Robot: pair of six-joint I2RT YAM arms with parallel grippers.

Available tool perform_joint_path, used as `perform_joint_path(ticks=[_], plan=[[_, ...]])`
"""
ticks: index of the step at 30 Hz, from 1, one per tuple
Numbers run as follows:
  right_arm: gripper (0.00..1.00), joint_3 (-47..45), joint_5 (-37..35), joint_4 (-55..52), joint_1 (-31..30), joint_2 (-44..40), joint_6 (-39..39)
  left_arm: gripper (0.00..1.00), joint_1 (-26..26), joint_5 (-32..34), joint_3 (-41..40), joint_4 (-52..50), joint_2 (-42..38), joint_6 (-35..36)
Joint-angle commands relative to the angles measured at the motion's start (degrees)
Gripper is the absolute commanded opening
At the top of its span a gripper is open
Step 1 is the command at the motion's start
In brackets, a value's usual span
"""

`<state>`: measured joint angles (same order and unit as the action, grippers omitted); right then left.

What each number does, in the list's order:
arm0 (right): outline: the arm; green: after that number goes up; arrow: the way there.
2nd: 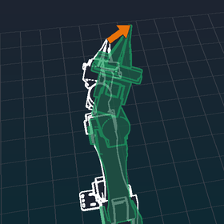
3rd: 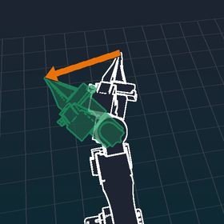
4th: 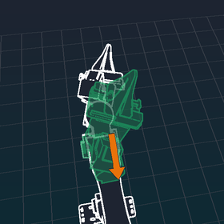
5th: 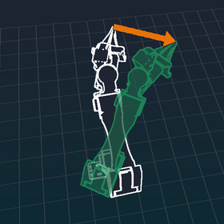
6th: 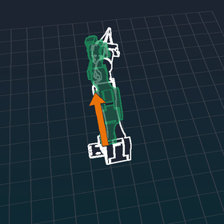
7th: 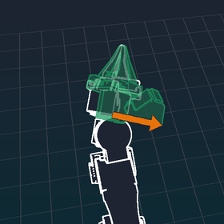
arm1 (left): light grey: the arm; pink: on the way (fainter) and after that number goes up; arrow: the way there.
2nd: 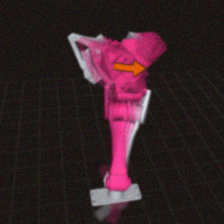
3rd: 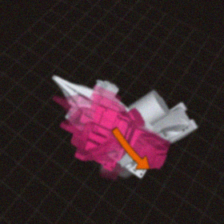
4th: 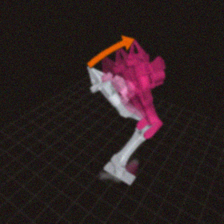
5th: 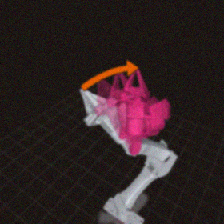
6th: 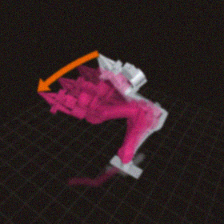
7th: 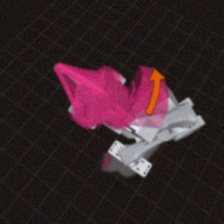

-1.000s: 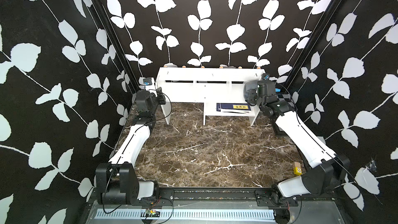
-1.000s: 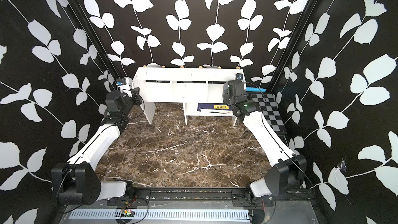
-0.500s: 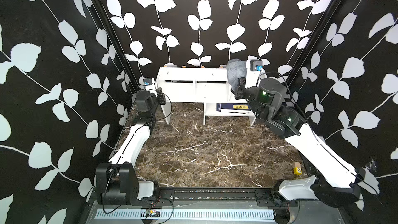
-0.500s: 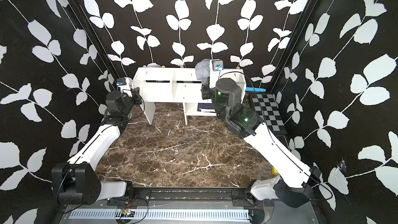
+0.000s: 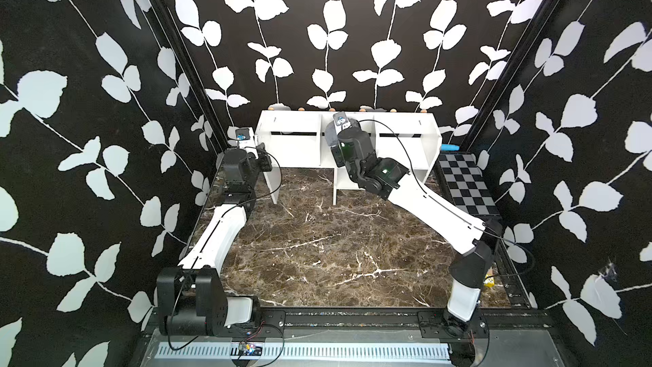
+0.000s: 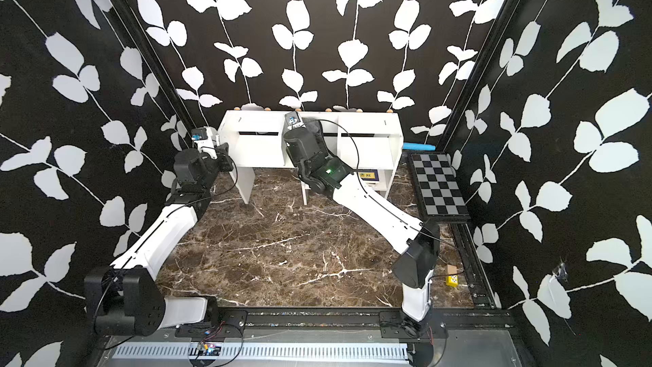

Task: Wipe the bookshelf clean with a cloth
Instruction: Wipe the dust from the shelf.

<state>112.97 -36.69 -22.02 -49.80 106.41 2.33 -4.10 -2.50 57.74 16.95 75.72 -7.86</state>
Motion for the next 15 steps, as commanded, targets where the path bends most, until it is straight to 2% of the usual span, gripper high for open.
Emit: perform_joint_path(ticks=[1,11,13,15], plan=[[0.0,1.0,-2.5,-0.6,1.5,-0.4,4.2,0.0,-2.2,-5.0,-0.9,1.6,-1.9,-7.2],[0.0,-9.0,-1.7,-7.6,4.6,-0.3,16.4,0.0,-2.2,-5.1,-0.9,1.4,-1.6,-7.1],[0.0,-9.2,0.2,-7.7,4.6,0.4,16.6,0.0,-2.2,-5.5,-0.8,1.4,-1.4,-7.1],[0.0,-9.7,5.0,-5.4,4.4,0.8,15.8,0.0,-2.2,-5.8,-0.7,1.4,-1.4,-7.0]])
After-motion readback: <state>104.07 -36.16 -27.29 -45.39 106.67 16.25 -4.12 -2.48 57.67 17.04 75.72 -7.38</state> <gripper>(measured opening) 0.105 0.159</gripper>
